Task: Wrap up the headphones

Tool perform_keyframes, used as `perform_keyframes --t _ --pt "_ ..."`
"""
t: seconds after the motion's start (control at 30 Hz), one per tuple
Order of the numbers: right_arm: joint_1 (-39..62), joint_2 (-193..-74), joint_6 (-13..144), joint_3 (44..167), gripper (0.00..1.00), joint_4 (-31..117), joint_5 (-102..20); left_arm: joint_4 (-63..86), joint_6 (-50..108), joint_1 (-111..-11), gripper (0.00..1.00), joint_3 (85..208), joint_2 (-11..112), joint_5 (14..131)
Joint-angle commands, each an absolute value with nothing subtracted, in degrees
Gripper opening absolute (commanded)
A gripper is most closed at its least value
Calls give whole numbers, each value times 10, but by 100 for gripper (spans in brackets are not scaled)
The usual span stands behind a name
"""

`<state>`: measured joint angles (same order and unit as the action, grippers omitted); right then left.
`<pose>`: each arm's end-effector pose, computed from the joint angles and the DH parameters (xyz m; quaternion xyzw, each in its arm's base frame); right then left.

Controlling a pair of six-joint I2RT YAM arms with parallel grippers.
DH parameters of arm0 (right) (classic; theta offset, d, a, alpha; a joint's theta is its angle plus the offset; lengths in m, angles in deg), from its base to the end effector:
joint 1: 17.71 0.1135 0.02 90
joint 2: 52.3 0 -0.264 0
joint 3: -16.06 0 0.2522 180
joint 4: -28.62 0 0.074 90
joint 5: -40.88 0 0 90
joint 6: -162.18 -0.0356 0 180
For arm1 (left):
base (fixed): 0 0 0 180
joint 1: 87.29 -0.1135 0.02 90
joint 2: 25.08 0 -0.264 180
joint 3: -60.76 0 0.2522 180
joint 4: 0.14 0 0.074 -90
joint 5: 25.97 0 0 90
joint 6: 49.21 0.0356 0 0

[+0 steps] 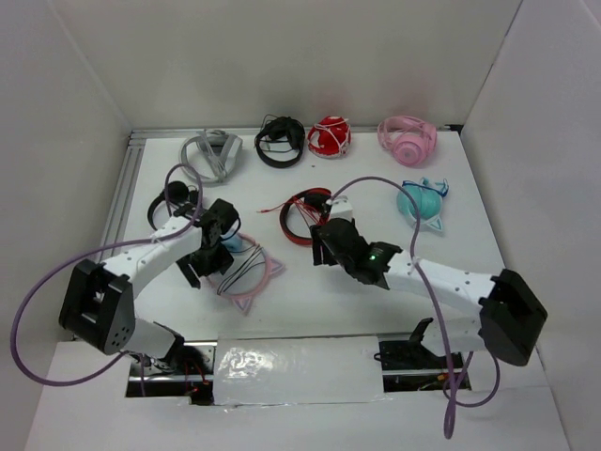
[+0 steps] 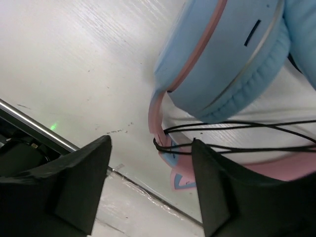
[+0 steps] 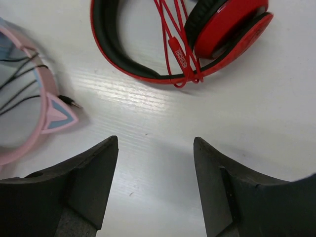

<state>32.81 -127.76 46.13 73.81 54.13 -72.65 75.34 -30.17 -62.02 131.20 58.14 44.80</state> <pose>0.1837 0.2007 0.2193 -0.1113 0.8953 0.0939 0.4210 0.2203 -0.0910 0.2123 -0.3851 0.9075 0.1004 0.1343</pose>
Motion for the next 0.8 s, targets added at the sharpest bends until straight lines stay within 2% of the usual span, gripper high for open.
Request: perform_keyframes --t 0.0,0.03,0.07,0.1,0.13,0.17,0.37,0.5,0.6,0.77 --pt "328 -1217 442 731 70 569 -757 785 -305 -618 80 1323 542 457" --pt "328 -1203 436 729 70 574 -758 796 -308 -617 91 1332 535 459" --pt "328 -1176 431 730 70 578 -766 803 -313 -617 98 1337 522 461" --pt "328 -1162 426 728 81 587 -768 809 -317 -617 99 1346 515 462" --pt "328 -1129 416 728 96 592 -772 829 -322 -616 99 1361 498 464" --pt "328 -1111 410 728 100 600 -784 841 -336 -614 99 1370 488 464" --pt "326 -971 309 728 100 719 -892 862 -345 -581 99 1412 341 481" --pt "326 -906 212 759 100 832 -956 718 -225 -579 99 1345 169 540" --pt "327 -874 165 779 100 901 -989 652 -200 -580 99 1300 85 576" --pt "328 -819 149 779 100 927 -1008 700 -227 -581 99 1301 47 565"
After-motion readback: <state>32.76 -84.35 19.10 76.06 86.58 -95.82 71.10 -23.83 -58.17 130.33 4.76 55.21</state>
